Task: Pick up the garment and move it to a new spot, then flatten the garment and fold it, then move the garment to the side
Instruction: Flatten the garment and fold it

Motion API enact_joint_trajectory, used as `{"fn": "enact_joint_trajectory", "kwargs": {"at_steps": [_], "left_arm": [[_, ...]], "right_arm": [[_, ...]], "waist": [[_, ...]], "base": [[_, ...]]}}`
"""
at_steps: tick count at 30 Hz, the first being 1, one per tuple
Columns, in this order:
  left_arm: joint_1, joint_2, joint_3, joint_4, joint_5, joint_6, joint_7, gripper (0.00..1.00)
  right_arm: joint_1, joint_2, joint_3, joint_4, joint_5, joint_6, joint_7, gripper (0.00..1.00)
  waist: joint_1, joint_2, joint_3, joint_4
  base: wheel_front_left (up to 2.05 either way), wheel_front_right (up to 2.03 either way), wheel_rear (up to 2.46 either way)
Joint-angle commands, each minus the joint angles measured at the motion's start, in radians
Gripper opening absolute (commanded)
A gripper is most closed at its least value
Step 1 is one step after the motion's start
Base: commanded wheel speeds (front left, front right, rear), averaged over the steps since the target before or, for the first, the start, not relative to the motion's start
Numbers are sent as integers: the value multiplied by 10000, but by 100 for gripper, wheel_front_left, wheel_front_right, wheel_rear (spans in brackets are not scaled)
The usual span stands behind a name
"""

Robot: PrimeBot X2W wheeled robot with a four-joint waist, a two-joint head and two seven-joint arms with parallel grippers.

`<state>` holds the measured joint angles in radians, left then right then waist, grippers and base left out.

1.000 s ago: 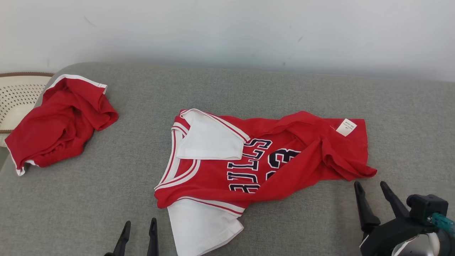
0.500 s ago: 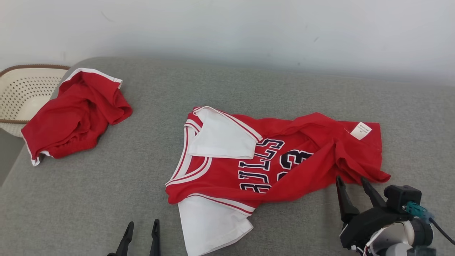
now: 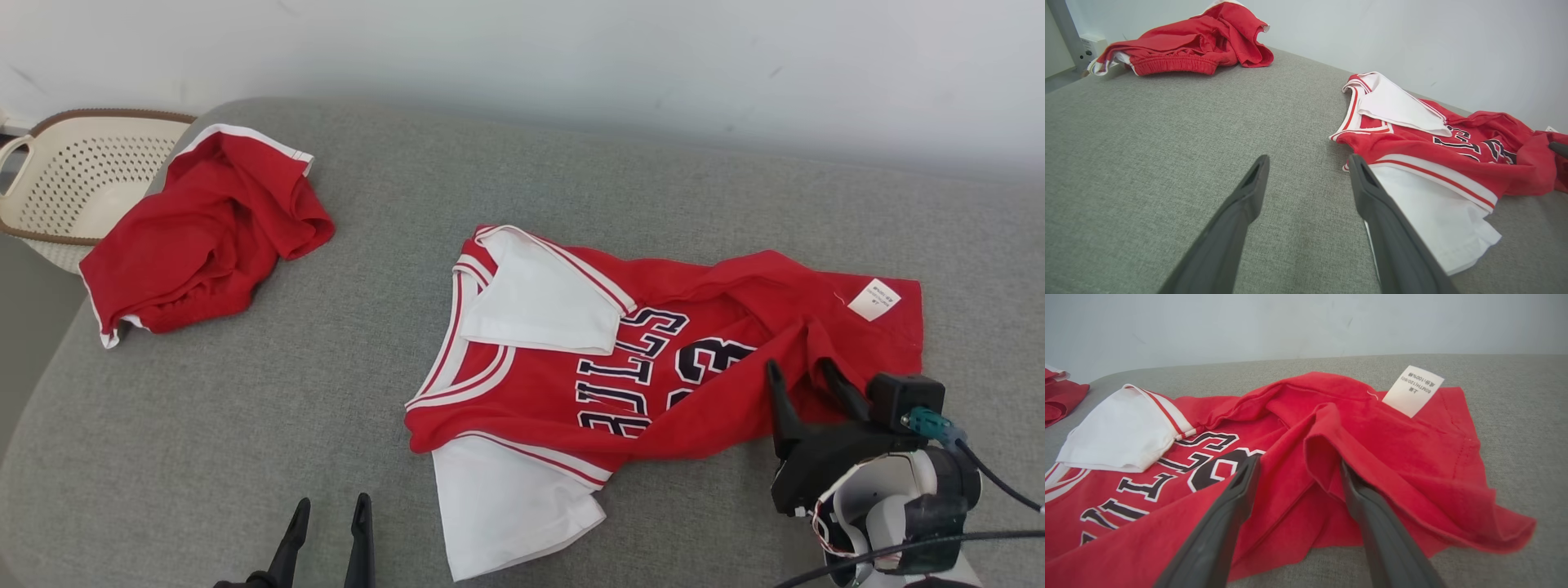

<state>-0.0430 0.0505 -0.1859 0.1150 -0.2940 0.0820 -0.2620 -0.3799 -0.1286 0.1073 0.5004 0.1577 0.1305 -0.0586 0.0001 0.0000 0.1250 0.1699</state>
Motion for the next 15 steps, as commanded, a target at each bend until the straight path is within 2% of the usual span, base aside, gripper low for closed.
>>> {"fn": "enact_joint_trajectory", "kwargs": {"at_steps": [1, 2, 3, 4, 6, 7, 10, 13, 15], "left_arm": [[-20, 3, -13, -14, 35, 56, -38, 100], [-38, 1, -16, -18, 19, 64, -38, 100], [-51, 3, -26, -19, 6, 47, -38, 100], [-61, 1, -39, -20, -1, 54, -38, 100], [-70, 1, -50, -29, -27, 84, -38, 100], [-66, 3, -49, -33, -46, 104, -38, 100], [24, 3, -7, -47, -75, 160, -38, 100], [217, 3, 42, -31, -100, 179, -38, 100], [305, 1, 50, -22, -113, 205, -38, 100]], "right_arm": [[-125, -58, -29, 146, -68, 5, -75, 100], [-232, -113, -50, 304, -182, 5, -114, 95], [-341, -171, -77, 474, -285, 5, -114, 73], [-442, -228, -116, 609, -390, 5, -152, 46], [-608, -312, -180, 892, -559, 5, -219, 7], [-646, -319, -196, 995, -587, 5, -258, 0], [-679, -348, -219, 1172, -421, 5, -383, 0], [-372, -238, -40, 1070, 236, 5, -308, 0], [-77, -425, 182, 757, 582, 5, -199, 0]], "waist": [[-1, 0, 61, 68], [-1, 0, 74, 87], [-1, 0, 81, 107], [-1, 0, 87, 126], [-1, 0, 92, 156], [-1, 0, 87, 164], [-1, 0, 17, 116], [-1, 0, -124, -5], [-1, 0, -231, -118]], "base": [[0, 0, 0], [0, 0, 0], [0, 0, 0], [0, 0, 0], [0, 0, 0], [0, 0, 0], [0, 0, 0], [0, 0, 0], [0, 0, 0]]}}
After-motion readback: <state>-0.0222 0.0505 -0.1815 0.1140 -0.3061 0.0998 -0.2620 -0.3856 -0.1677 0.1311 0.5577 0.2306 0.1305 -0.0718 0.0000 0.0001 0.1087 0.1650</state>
